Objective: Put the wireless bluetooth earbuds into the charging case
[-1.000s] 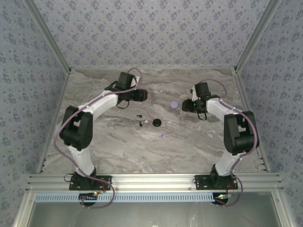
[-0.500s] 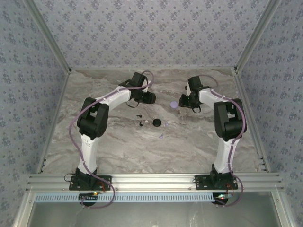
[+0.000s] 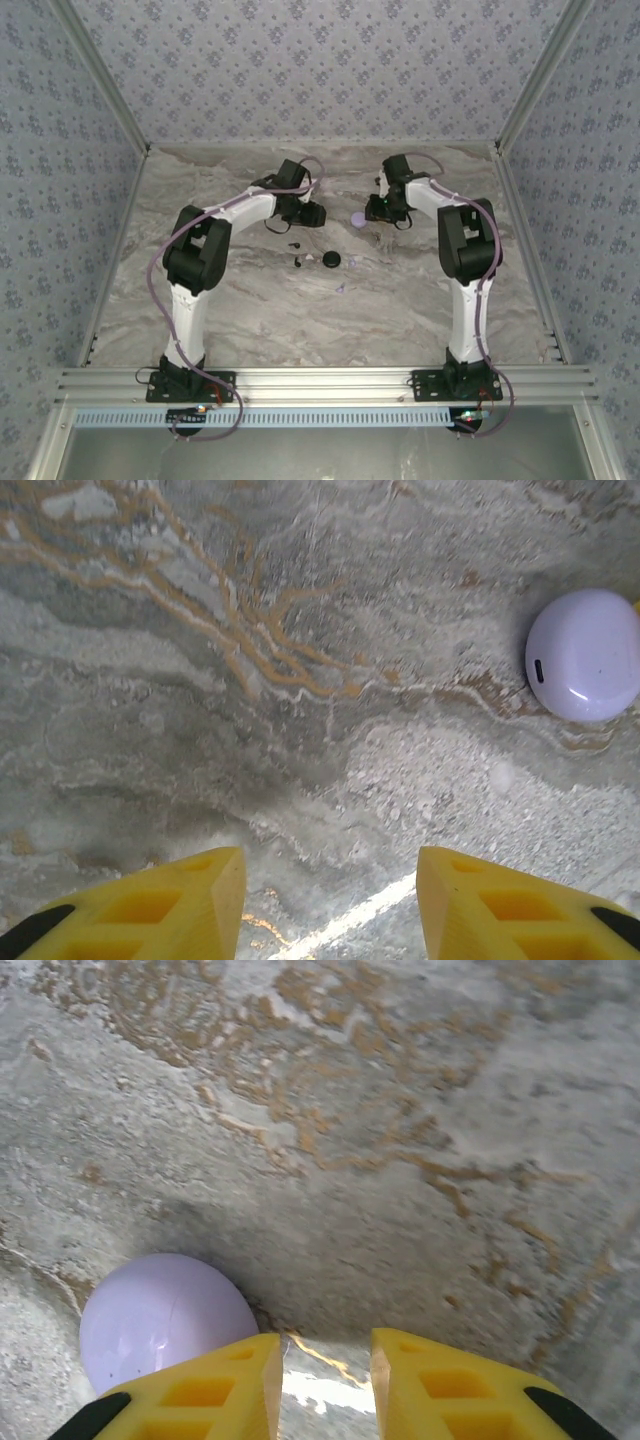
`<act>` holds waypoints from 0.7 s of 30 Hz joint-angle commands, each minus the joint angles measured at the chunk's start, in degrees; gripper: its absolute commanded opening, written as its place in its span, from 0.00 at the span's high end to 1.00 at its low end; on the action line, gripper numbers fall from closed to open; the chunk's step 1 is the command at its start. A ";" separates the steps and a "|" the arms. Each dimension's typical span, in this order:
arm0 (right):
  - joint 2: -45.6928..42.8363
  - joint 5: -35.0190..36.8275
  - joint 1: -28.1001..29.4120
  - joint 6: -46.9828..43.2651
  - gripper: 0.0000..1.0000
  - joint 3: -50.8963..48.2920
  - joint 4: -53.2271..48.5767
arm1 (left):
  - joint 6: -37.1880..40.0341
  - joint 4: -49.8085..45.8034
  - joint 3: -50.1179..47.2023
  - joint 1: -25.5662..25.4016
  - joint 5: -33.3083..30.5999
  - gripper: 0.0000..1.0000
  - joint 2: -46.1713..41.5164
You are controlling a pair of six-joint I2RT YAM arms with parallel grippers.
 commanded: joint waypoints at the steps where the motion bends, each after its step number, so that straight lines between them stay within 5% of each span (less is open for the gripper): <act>1: 2.92 -3.04 1.71 -2.66 0.68 4.01 -3.82 | -0.34 -0.27 -0.81 -0.25 -0.50 0.53 -2.06; 14: 9.19 -7.42 5.33 -6.74 0.67 16.29 -9.80 | -1.84 0.83 -1.81 0.02 -0.39 0.59 -2.07; 21: 4.50 -3.52 4.83 -2.70 0.67 13.29 -8.10 | -2.52 1.09 -0.60 1.78 -0.48 0.64 -2.33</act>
